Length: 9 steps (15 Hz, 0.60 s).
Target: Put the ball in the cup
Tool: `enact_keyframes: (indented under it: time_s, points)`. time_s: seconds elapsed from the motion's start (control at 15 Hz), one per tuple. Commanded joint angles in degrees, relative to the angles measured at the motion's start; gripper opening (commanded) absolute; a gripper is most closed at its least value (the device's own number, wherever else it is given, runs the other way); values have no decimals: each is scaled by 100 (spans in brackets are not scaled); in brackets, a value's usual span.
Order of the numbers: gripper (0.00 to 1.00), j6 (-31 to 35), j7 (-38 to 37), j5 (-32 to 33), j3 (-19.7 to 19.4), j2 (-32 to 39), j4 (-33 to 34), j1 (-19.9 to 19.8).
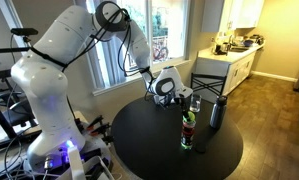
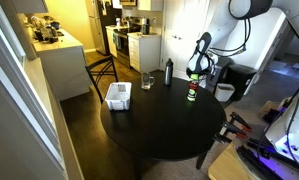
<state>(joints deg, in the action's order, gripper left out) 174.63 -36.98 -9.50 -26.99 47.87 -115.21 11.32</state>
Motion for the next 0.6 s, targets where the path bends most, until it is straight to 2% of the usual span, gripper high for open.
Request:
enact_keyframes:
  time_s: [0.0,0.13,0.53]
  points:
    - [97,130,86,-196,178,120,155,-153]
    - [100,113,97,-208,220,135,193,-181]
    - [100,98,143,-212,289,68,178,-218]
